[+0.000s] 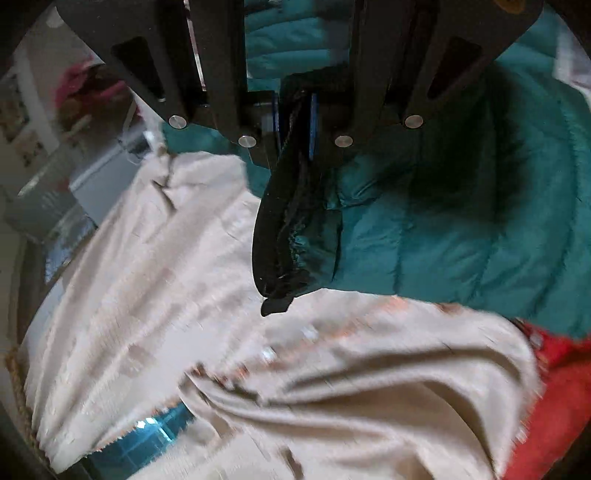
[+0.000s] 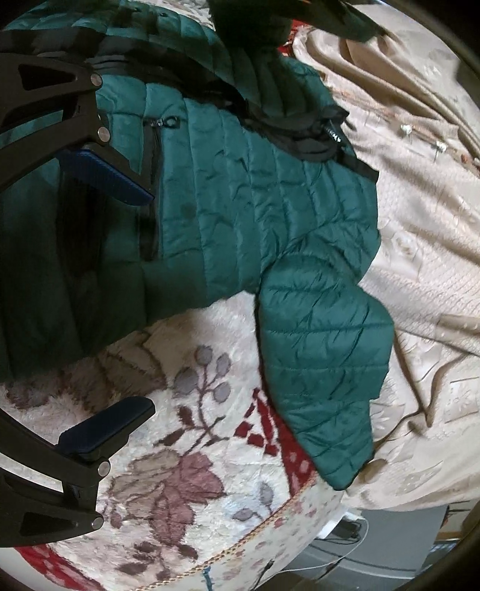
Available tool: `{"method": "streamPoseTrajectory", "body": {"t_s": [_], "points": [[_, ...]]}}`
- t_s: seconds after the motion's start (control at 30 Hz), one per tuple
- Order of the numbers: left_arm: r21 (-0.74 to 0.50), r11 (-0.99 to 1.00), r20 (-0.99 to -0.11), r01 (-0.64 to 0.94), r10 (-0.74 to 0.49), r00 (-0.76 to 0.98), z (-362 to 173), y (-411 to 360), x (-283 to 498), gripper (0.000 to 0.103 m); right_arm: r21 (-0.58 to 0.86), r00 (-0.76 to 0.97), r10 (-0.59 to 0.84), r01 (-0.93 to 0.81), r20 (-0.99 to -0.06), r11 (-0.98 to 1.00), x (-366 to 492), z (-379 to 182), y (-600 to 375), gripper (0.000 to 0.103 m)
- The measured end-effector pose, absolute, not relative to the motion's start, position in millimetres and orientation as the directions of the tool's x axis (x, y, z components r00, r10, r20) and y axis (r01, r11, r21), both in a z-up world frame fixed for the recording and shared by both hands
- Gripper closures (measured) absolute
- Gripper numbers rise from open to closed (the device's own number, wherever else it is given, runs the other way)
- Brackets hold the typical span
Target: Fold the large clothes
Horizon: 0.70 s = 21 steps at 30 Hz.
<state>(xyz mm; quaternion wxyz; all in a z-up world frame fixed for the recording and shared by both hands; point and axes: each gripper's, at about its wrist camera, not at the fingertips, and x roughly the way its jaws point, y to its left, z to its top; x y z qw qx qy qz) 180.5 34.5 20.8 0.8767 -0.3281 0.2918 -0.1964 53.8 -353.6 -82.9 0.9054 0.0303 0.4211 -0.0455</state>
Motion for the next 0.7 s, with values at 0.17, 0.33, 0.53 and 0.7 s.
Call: {"method": "streamPoseTrajectory", "body": {"t_s": [0.17,0.33,0.53,0.7], "points": [[-0.724,0.637,-0.346,0.264,-0.666,0.661,2,-36,206,0.094,0.017,0.641,-0.051,0.100,-0.766,0.995,55,-84,-352,0.001],[-0.726,0.569,-0.327,0.387,-0.780,0.533,-20,-84,220,0.094,0.019,0.651,-0.062,0.117,-0.756,0.993,55,-81,-355,0.001],[-0.765,0.530,-0.347,0.365,-0.817,0.460,-44,-100,245,0.093,0.018,0.626,-0.063,0.122,-0.778,0.992,63,-87,-355,0.001],[-0.769,0.579,-0.433,0.270,-0.783,0.446,-65,-98,255,0.053,-0.002,0.615,-0.074,0.117,-0.785,0.993,66,-91,-353,0.001]]}}
